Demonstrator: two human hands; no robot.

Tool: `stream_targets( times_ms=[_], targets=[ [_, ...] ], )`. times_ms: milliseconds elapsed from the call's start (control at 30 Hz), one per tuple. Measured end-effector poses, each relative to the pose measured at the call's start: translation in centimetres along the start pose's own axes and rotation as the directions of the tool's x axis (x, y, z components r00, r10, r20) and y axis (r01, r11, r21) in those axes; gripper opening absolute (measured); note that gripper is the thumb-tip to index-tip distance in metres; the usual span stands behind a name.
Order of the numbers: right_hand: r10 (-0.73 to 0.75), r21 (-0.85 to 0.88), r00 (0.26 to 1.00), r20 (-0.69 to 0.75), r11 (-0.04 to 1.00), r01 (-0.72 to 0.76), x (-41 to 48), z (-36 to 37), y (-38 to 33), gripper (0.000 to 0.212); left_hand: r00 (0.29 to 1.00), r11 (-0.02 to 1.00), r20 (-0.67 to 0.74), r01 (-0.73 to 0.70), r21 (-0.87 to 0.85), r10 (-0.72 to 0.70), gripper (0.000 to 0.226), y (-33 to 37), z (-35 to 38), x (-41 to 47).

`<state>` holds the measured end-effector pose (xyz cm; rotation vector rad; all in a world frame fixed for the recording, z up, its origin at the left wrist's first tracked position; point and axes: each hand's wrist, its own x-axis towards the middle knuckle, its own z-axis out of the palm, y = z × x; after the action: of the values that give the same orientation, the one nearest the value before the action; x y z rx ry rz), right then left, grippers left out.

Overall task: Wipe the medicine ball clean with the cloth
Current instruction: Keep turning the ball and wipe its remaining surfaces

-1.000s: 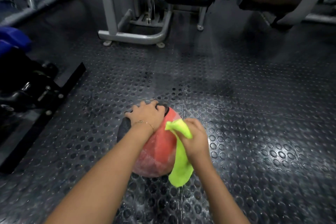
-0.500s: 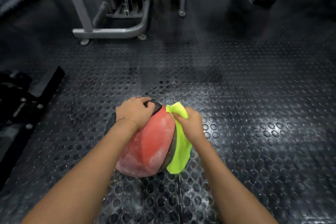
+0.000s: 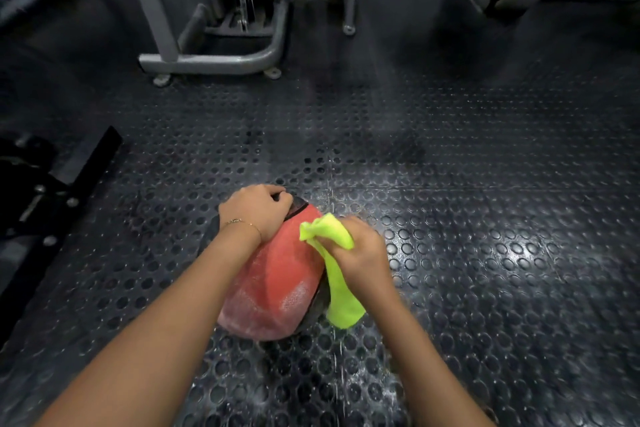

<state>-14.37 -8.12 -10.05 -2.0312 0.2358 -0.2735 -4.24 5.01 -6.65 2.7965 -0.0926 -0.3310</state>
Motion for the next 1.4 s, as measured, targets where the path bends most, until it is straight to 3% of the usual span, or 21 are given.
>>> stream_targets(
  times_ms=[100,200,400,500,667,833,933,1033,1233,1400],
  targets=[
    [0.055,0.052,0.998,-0.042,0.997,-0.052,0.6,0.2,0.0,0.015,1.000,1.000,0.000,-0.014,-0.013,0.014,0.038,-0.1,0.0,-0.3],
    [0.117,-0.044,0.990,-0.080,0.992,-0.121,3.0,1.0,0.8,0.013,1.000,1.000,-0.025,-0.016,-0.026,0.016,0.037,-0.1,-0.1,-0.8],
    [-0.046,0.001,0.995,-0.084,0.999,0.047,-1.7,1.3,-1.0,0.025,1.000,0.999,-0.008,0.006,-0.035,-0.007,0.037,-0.5,-0.3,-0.4],
    [-0.051,-0.029,0.995,-0.083,0.998,0.048,-0.8,1.5,-0.6,0.029,1.000,0.999,-0.004,-0.016,-0.034,0.016,0.037,-1.0,-0.3,-0.6],
    [0.122,-0.048,0.992,-0.034,0.991,-0.123,3.2,1.2,1.0,0.011,0.999,0.999,-0.049,0.011,-0.050,-0.013,0.037,-0.9,-0.3,-1.3],
    [-0.067,-0.076,0.998,0.008,0.995,0.067,0.8,0.7,-0.1,0.013,1.000,0.999,-0.021,0.014,-0.047,-0.015,0.036,-0.6,-0.5,-0.5],
    [0.085,-0.064,0.996,0.026,0.994,-0.083,3.7,0.6,1.2,0.012,1.000,1.000,-0.026,-0.011,-0.028,0.011,0.036,-0.5,-0.2,-0.7],
    [0.241,-0.035,0.965,0.099,0.970,-0.239,6.6,0.8,2.1,0.030,0.999,1.000,-0.042,0.002,-0.027,-0.003,0.036,-0.1,-0.2,-0.9],
    [0.177,0.132,0.971,0.163,0.971,-0.199,5.7,-0.3,2.7,0.013,0.996,0.999,-0.087,-0.009,-0.050,0.005,0.037,-0.8,0.2,-1.2],
    [0.253,0.041,0.953,0.168,0.964,-0.263,6.9,0.9,3.9,0.022,0.995,1.000,-0.096,-0.017,-0.021,0.015,0.039,-1.3,0.8,-1.6]
  ],
)
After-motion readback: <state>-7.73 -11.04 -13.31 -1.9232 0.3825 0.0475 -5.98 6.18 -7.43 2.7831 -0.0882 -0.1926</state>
